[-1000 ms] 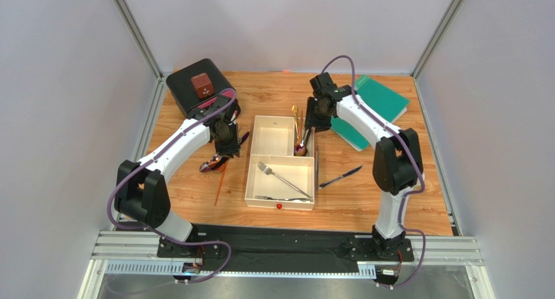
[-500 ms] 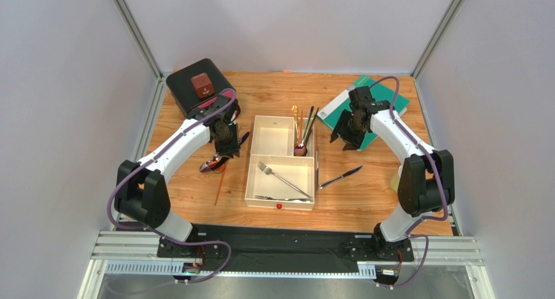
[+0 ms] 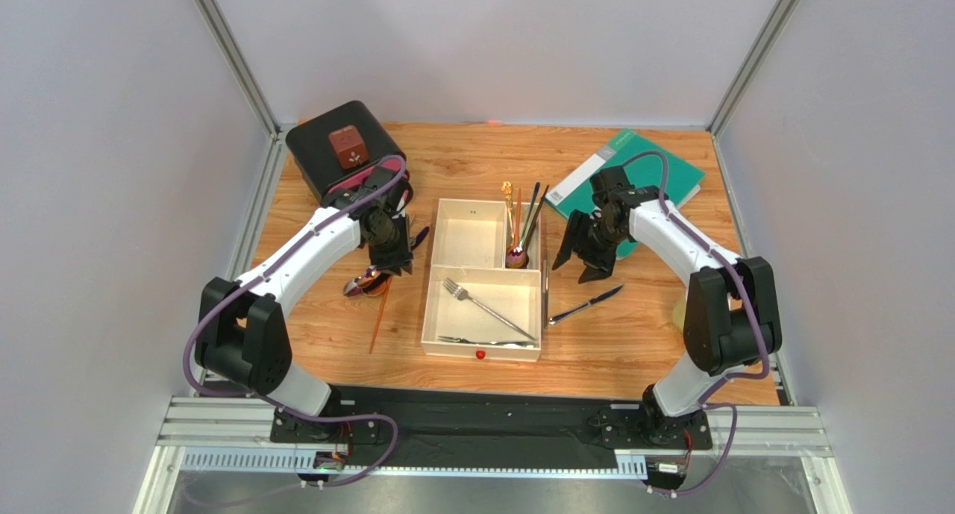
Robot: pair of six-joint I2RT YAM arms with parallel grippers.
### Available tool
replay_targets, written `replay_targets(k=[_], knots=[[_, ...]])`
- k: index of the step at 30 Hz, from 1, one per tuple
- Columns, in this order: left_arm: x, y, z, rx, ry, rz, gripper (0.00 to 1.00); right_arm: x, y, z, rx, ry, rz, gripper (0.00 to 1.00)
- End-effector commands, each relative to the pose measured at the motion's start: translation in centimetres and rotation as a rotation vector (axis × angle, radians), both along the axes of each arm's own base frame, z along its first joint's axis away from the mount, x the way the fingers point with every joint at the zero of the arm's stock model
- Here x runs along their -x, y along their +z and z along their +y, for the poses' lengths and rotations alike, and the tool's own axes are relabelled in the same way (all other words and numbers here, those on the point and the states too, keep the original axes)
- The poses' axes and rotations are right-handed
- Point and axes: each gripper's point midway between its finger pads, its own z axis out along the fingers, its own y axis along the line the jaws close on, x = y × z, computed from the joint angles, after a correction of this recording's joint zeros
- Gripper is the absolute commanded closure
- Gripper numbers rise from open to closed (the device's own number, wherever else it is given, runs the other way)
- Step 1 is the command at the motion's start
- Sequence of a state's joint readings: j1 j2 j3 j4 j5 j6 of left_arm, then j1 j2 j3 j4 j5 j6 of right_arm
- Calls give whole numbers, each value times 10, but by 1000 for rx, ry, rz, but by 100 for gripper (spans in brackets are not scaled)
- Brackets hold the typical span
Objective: Sort the eating utensils into containers
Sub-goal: Place the spoon in the storage box, then pick up the knife at the center of the board.
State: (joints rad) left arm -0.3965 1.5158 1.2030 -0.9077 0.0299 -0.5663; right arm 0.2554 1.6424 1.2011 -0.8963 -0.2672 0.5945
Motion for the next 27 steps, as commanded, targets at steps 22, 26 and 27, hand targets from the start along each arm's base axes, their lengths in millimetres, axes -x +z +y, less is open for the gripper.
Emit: replay_targets(k=[22, 26, 27], knots=[[34, 16, 15, 40, 53, -64, 68, 47, -57, -12, 10, -274, 309, 57], [35, 17, 19, 30, 56, -79, 68, 44, -66, -10, 16, -277, 341, 58], [35, 17, 19, 27, 55, -80, 68, 42, -68, -11, 21, -279, 342, 57]])
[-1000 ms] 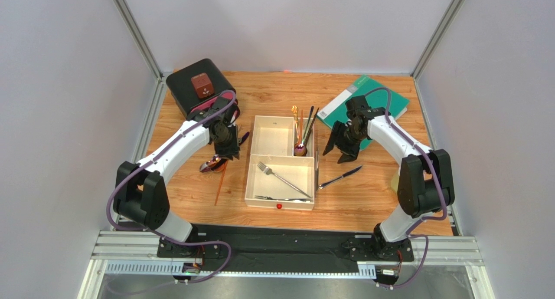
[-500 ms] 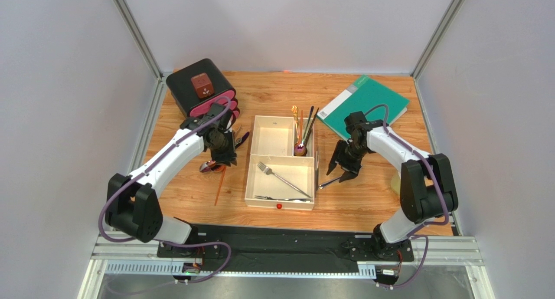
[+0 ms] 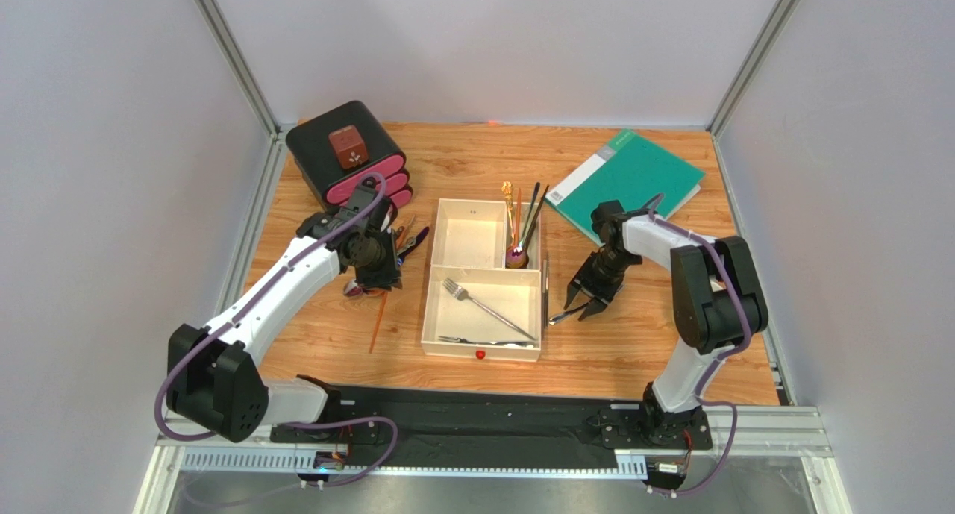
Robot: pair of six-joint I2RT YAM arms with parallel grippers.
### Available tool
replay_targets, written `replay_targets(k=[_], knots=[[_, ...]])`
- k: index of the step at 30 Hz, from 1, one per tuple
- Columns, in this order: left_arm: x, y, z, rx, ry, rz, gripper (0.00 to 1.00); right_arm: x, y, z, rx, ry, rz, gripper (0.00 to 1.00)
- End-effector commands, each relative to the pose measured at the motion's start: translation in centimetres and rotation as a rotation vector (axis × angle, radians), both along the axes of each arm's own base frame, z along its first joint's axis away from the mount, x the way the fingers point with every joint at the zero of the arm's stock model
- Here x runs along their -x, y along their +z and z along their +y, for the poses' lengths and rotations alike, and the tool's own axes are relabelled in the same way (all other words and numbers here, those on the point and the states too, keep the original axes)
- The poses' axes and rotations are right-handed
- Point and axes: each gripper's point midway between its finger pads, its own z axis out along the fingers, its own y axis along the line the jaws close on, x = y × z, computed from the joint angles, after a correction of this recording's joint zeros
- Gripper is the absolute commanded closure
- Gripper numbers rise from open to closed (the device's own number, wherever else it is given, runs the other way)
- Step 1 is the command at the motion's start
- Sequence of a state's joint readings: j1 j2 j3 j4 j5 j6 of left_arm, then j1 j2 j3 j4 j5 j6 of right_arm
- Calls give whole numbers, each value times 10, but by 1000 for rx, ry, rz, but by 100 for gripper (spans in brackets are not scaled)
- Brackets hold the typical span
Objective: Sort the eating utensils into containers
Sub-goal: Pick up the knife at the center of the board.
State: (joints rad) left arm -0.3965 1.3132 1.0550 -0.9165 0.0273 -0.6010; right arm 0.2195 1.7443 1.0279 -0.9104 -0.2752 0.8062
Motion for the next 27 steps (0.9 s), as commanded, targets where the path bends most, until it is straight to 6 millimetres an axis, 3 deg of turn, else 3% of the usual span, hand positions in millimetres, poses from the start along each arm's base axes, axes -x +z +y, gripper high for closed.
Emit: replay_targets(k=[1, 8, 11, 13, 14, 19, 22, 27], knots=[[-3, 9, 5, -1, 19, -43, 68, -12, -4, 4, -11, -44, -3, 57], [-5, 8, 4, -8, 13, -41, 68, -5, -22, -2, 29, -31, 54, 62], [-6, 6, 4, -10, 14, -36, 68, -1, -24, -4, 38, -31, 63, 77], [-6, 6, 4, -10, 15, -35, 68, 0, -23, -4, 33, -24, 59, 95], [-5, 5, 4, -10, 15, -32, 68, 1, -23, -4, 33, -15, 58, 99], [-5, 5, 3, -3, 15, -29, 68, 6, -21, -7, 38, 0, 54, 100], [-6, 3, 2, -2, 16, -25, 68, 4, -7, -9, 44, 4, 7, 100], [-8, 1, -1, 5, 10, -21, 68, -10, 31, -9, 32, 42, -105, 100]])
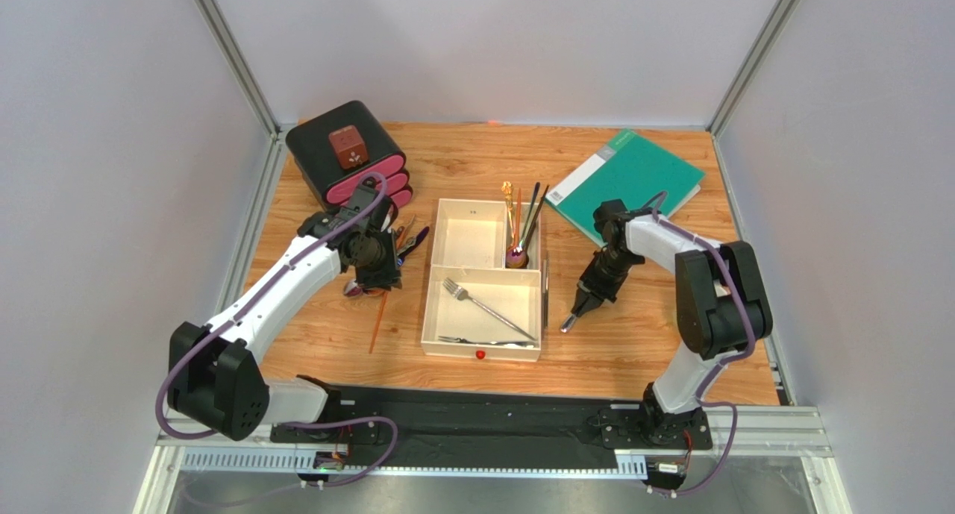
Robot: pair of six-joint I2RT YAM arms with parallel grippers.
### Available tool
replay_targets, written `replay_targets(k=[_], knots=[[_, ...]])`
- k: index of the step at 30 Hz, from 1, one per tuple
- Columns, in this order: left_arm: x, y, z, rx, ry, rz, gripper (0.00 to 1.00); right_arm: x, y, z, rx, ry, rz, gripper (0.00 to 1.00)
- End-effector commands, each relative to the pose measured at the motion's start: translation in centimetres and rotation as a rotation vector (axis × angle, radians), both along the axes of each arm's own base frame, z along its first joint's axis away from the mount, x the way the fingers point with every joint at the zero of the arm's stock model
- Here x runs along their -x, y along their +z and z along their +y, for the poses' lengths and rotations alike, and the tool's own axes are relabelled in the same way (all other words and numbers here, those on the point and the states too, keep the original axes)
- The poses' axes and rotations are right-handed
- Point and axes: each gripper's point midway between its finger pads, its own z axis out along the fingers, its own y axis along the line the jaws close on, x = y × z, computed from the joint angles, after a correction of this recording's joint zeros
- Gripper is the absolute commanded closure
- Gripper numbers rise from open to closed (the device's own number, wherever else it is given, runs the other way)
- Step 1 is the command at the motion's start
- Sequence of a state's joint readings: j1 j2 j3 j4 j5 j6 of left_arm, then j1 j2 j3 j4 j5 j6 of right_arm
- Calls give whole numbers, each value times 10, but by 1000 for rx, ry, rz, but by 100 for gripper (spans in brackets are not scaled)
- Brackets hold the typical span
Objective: Sort the eating utensils into containers
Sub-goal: Pick up the knife at the center of the board.
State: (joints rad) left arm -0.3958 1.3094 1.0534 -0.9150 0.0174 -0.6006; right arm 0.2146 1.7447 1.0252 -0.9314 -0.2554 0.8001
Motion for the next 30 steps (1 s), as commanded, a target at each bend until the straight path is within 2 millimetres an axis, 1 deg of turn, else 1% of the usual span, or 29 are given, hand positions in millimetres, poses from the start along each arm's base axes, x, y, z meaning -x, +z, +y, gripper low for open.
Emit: replay_targets(k=[1, 3, 5, 6, 7, 8, 9, 10, 12, 13, 14, 15, 16, 17, 18, 19, 20, 22, 23, 25, 27, 28, 29, 30], knots=[[-8, 1, -3, 14, 5, -13, 68, -16, 38, -3, 5, 48, -136, 100], [-10, 0, -5, 17, 0, -5, 68, -19, 53, -2, -6, 70, -172, 100], [-11, 0, -6, 19, -5, -6, 68, -19, 63, 0, -20, 85, -185, 100], [-12, 0, -7, 22, -4, -5, 68, -24, 72, 1, -26, 104, -212, 100], [-12, 0, -7, 23, -6, -6, 68, -23, 77, 2, -24, 155, -228, 100], [-13, 0, -8, 24, -7, -5, 68, -18, 81, 1, -21, 191, -217, 100], [-13, 0, -8, 25, -9, -5, 68, -19, 87, 2, -23, 222, -233, 100], [-13, -1, -9, 25, -12, -4, 68, -22, 97, 5, -16, 305, -284, 100], [-14, -3, -10, 26, -14, 2, 68, -19, 109, 7, 1, 378, -307, 100], [-15, -4, -10, 26, -15, 8, 68, -25, 123, 15, 14, 441, -359, 100], [-15, -4, -11, 28, -17, 10, 68, -21, 128, 15, 34, 505, -361, 100], [-17, -4, -12, 29, -19, 9, 69, -22, 134, 18, 54, 560, -378, 100], [-17, -6, -12, 30, -19, 16, 69, -25, 147, 27, 106, 638, -403, 100], [-18, -6, -13, 34, -19, 16, 69, -26, 152, 30, 128, 697, -415, 100], [-18, -6, -15, 38, -22, 17, 69, -26, 158, 42, 136, 755, -433, 100], [-19, -6, -16, 44, -25, 17, 69, -31, 170, 48, 143, 783, -465, 100], [-19, -6, -16, 45, -19, 18, 69, -34, 170, 52, 151, 836, -470, 100], [-19, -6, -18, 52, -21, 19, 69, -39, 174, 57, 223, 916, -521, 100], [-18, -7, -17, 51, -20, 22, 69, -40, 173, 57, 249, 962, -526, 100], [-18, -7, -17, 52, -17, 20, 69, -43, 171, 55, 288, 992, -542, 100], [-17, -7, -17, 53, -16, 22, 69, -37, 163, 58, 263, 1044, -527, 100], [-17, -7, -17, 53, -16, 22, 69, -38, 161, 59, 275, 1056, -537, 100], [-17, -6, -17, 54, -16, 20, 69, -34, 156, 58, 279, 1097, -521, 100], [-18, -6, -18, 54, -16, 19, 69, -29, 155, 64, 280, 1167, -532, 100]])
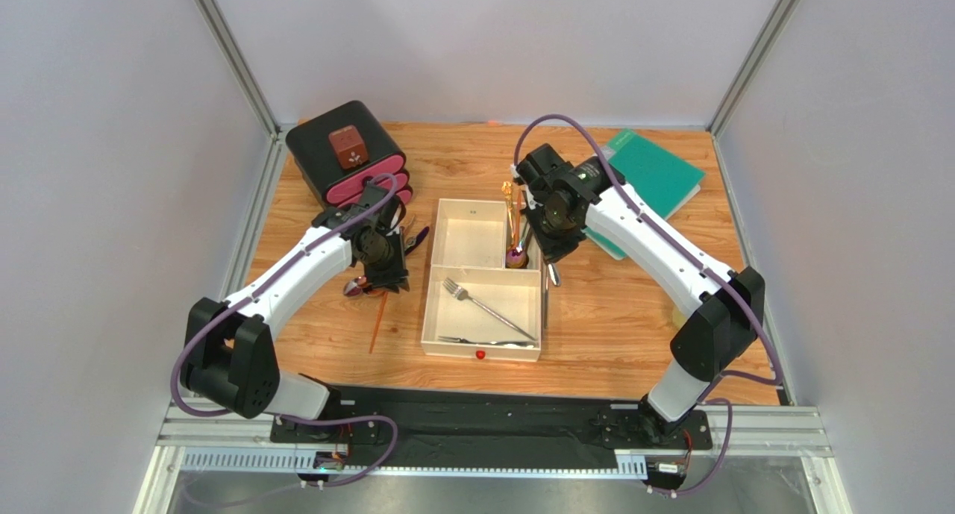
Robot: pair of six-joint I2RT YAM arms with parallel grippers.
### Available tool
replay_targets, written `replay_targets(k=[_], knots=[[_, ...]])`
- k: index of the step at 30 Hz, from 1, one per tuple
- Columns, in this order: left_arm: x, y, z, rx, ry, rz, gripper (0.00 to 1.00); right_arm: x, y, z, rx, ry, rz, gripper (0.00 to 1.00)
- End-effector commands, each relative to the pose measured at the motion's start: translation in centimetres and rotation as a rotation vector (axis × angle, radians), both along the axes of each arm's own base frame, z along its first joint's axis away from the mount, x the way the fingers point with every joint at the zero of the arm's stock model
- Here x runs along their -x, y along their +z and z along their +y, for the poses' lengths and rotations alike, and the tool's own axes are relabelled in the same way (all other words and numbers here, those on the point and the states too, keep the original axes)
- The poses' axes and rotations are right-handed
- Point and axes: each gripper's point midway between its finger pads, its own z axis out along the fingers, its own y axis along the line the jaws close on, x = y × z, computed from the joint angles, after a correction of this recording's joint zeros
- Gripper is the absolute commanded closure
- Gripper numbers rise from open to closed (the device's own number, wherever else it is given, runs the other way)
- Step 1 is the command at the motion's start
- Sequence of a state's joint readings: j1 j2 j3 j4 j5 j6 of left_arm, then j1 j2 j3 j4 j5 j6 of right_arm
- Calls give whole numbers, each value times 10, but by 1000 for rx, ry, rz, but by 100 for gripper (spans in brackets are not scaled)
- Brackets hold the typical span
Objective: Sort the eating utensils into containers
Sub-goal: Pick up the knife at the center of the board, then place the knife in the storage box.
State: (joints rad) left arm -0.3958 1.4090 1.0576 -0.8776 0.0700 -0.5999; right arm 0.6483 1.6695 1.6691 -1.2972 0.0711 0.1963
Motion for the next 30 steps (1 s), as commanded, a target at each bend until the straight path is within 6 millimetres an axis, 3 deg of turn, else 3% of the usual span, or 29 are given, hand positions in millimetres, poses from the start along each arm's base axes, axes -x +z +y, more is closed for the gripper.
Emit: replay_targets(k=[1, 8, 12, 15, 21, 30], knots=[[-13, 13, -6, 32, 5, -50, 69, 1, -9, -8, 147, 182, -63, 100], [-15, 8, -10, 38, -7, -20, 70, -2, 5, 41, 108, 429, -228, 100], [-18, 8, -11, 35, -11, -21, 70, 6, 2, 66, 50, 573, -267, 100], [-17, 9, -11, 36, -13, -26, 70, 14, -11, 74, 20, 684, -247, 100], [-13, 9, -7, 25, -3, -28, 71, 24, -50, 70, 68, 755, -129, 100], [-4, 3, -4, 29, 19, -11, 71, 54, -76, 97, -66, 825, 30, 100]])
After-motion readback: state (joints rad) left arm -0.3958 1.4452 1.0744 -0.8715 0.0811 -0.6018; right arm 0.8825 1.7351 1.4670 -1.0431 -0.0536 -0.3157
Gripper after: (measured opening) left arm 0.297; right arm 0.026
